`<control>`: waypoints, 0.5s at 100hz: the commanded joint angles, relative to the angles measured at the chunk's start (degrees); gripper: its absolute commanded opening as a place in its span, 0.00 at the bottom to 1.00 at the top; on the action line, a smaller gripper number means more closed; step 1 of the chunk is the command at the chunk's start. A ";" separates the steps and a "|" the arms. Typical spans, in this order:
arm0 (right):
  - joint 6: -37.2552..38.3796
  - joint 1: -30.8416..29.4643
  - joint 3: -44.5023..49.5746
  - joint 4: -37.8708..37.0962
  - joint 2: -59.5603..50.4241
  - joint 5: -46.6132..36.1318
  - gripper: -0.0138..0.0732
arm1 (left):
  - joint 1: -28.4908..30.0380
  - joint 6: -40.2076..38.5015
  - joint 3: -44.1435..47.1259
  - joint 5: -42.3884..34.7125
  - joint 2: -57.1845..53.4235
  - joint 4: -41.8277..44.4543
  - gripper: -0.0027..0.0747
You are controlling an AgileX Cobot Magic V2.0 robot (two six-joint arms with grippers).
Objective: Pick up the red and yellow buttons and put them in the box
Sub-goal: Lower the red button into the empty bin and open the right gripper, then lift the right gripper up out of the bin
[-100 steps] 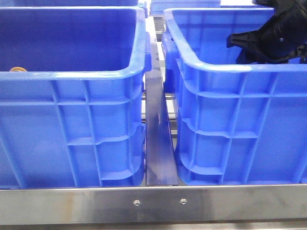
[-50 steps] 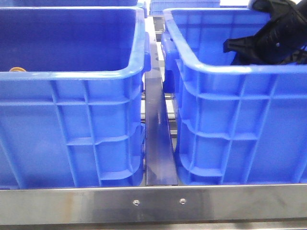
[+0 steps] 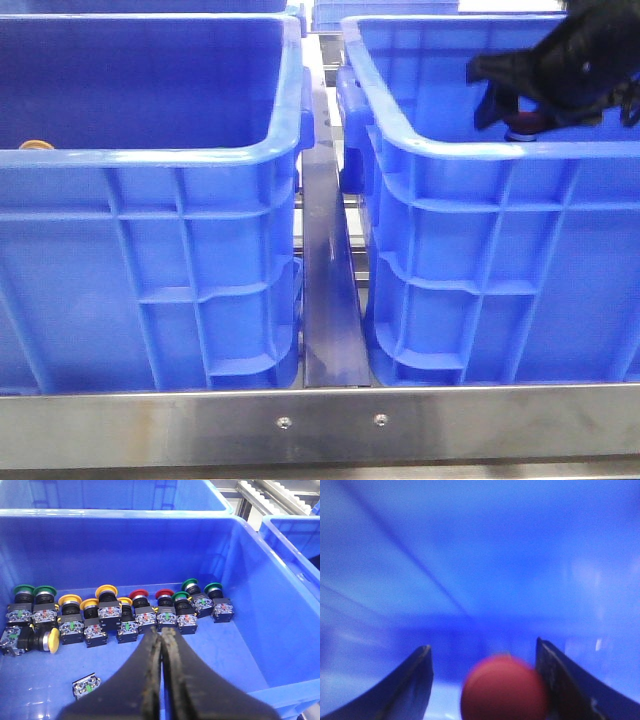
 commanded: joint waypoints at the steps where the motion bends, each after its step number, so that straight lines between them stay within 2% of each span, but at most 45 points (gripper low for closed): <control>1: -0.52 -0.01 -1.29 0.09 -5.46 0.23 0.70 | 0.12 -0.49 -1.55 -4.38 0.56 -0.50 0.01; 19: -0.52 -0.01 1.68 0.09 -11.50 -0.35 0.70 | 0.12 -0.49 -1.55 -4.38 0.56 -0.50 0.01; 50: -1.31 -0.01 13.13 -0.01 -26.79 -3.39 0.70 | 0.12 -0.49 -1.55 -4.38 0.56 -0.50 0.01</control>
